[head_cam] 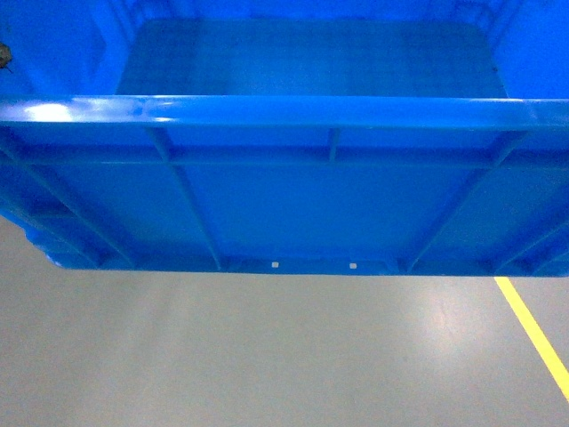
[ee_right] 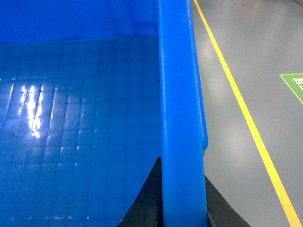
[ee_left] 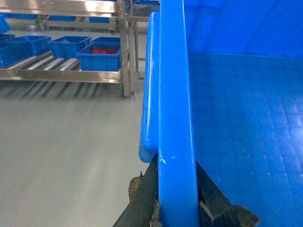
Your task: Place box next to blue box on left shelf
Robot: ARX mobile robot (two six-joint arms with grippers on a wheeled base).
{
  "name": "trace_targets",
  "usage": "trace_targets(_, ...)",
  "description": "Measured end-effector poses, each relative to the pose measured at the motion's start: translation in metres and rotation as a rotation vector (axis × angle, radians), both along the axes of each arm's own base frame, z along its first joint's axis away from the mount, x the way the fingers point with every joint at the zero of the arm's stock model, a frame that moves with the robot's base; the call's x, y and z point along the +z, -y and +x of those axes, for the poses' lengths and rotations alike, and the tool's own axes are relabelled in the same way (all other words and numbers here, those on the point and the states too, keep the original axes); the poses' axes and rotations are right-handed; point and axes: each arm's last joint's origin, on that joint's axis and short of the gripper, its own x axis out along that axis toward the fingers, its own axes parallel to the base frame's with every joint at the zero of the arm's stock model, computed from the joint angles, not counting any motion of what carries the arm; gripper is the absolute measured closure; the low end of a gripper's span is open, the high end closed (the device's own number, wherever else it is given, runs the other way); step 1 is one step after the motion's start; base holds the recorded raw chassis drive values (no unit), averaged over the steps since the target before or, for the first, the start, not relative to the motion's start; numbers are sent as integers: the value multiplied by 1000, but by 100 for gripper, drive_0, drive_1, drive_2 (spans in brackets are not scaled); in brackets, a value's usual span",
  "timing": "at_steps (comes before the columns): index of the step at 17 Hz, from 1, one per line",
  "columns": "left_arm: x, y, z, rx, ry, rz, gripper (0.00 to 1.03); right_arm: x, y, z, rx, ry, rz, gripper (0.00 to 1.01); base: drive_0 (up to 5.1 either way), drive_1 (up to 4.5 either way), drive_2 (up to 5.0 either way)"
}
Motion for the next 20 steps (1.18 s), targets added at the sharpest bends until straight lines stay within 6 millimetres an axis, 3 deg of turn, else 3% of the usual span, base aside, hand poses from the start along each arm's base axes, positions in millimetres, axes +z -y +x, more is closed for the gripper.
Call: trace_targets(20,-1,0,0,1,-3,1,94,0,0,0,0,-1,-1,93,-2,428,-433)
